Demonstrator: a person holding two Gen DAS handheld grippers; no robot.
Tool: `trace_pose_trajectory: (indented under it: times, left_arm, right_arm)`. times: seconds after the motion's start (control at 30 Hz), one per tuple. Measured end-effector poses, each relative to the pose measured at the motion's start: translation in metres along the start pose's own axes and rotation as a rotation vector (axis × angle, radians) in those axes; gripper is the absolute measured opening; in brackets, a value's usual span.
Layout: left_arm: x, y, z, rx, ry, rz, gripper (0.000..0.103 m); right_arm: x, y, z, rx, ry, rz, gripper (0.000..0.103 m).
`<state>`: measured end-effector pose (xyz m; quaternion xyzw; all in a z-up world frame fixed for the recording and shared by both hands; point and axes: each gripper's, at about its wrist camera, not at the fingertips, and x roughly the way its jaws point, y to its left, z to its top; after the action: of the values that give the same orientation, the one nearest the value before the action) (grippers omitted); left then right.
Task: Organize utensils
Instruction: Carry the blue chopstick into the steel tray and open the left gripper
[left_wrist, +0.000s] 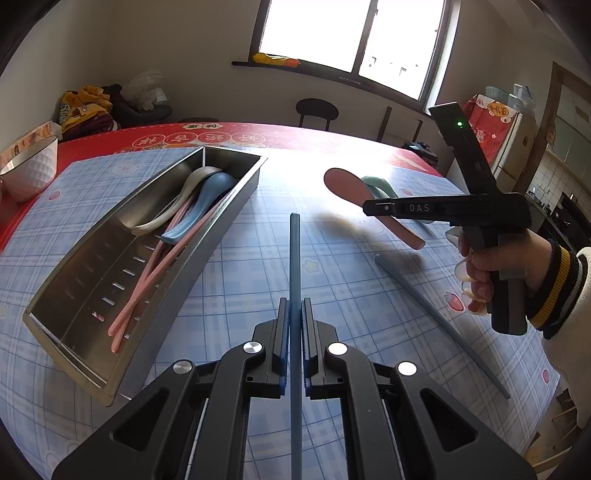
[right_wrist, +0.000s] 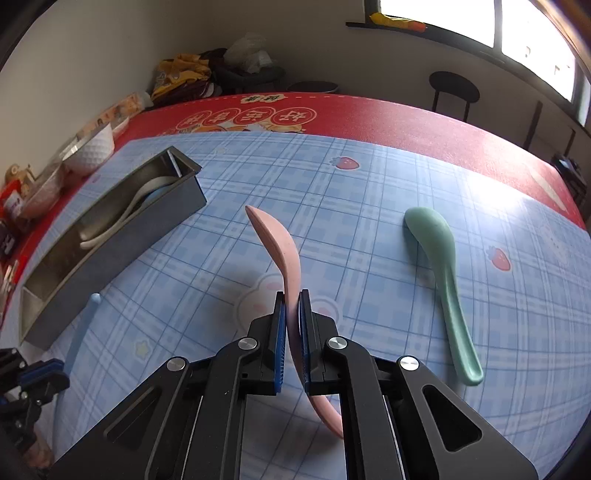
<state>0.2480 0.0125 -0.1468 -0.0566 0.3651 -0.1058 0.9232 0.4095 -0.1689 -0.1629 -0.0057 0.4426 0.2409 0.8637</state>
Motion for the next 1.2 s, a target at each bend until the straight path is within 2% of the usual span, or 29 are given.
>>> trace_pose_trajectory:
  times: [0.27,0.47,0.57,0.87,1.2]
  left_arm:
    - [-0.003,0.002,0.000,-0.006,-0.013,-0.015,0.006]
    - [-0.007,-0.001,-0.001,0.006,-0.024,-0.031,0.006]
    - [-0.006,-0.001,-0.002,0.007,-0.014,-0.051,0.006]
    - [-0.006,0.003,0.001,-0.014,0.023,-0.082,0.006]
    - [-0.033,0.024,0.019,-0.049,0.054,-0.120,0.006]
  right_arm:
    - [-0.049,-0.007,-0.047,0.173,-0.117,0.110,0.007]
    - [-0.072,-0.008,-0.086,0.224,-0.179,0.132,0.007]
    - [-0.080,-0.011,-0.098,0.223,-0.199,0.115,0.007]
    - [-0.085,-0.024,-0.109,0.277,-0.253,0.171,0.007]
    - [-0.087,-0.028,-0.112,0.290,-0.261,0.215,0.007]
